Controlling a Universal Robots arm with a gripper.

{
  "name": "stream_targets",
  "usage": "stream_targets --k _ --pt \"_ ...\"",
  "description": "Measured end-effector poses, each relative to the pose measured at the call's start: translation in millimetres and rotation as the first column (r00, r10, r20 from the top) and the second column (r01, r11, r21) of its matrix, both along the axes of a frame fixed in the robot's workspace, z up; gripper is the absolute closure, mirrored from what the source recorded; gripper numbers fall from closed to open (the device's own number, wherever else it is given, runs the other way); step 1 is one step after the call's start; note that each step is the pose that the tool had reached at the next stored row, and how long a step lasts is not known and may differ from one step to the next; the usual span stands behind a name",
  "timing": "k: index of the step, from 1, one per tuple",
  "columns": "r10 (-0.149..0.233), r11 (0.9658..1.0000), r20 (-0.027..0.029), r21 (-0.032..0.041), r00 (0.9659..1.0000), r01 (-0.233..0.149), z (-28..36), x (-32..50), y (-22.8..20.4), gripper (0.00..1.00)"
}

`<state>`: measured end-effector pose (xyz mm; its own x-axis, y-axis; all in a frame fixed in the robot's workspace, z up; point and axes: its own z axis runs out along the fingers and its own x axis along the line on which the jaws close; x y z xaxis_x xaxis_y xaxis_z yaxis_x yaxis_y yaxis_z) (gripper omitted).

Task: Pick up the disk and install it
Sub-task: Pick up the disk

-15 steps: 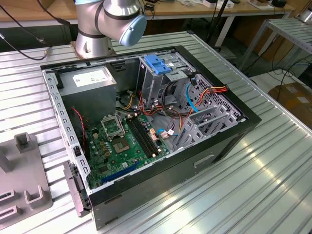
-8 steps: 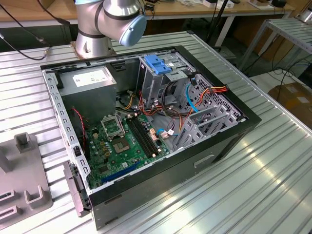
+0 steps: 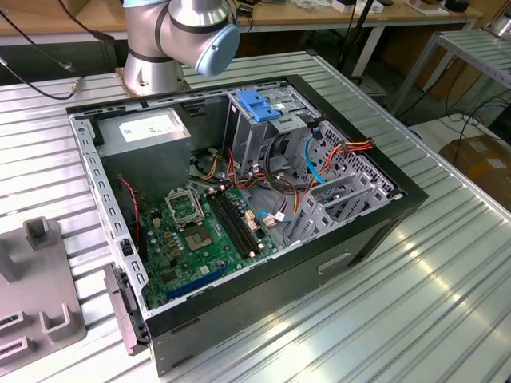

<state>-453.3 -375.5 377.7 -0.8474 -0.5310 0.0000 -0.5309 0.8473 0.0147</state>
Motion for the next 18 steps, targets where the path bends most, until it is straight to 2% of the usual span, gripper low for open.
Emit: stream_targets --k 1,3,4,6,10,13,14,16,17,18 --pt "0.020 0.9998 0.0000 0.0001 0.9998 -0.020 -0.5 0.0 0.0 0.90" --pt "0.080 0.9968 0.0000 0.0004 0.9968 -0.080 -1.9 0.0 0.0 0.90" --pt "0.115 0.9933 0.0000 0.0004 0.9933 -0.115 -2.7 0.0 0.0 0.90" --pt "0.159 0.9874 -0.0001 0.0004 0.9874 -0.159 -3.5 0.0 0.0 0.90" --pt "0.239 0.9710 -0.0001 0.0004 0.9710 -0.239 -5.0 0.0 -0.1 0.90" --pt "0.329 0.9444 0.0000 0.0004 0.9444 -0.329 -6.6 0.0 0.0 0.90" --pt "0.344 0.9390 0.0000 0.0004 0.9390 -0.344 -6.9 0.0 -0.1 0.90" --pt "0.389 0.9211 0.0000 0.0004 0.9211 -0.389 -7.9 0.0 0.0 0.90" --pt "0.405 0.9143 0.0000 0.0004 0.9143 -0.405 -8.3 0.1 0.0 0.90" --pt "0.423 0.9062 0.0000 0.0004 0.9062 -0.423 -8.7 0.0 0.0 0.90"
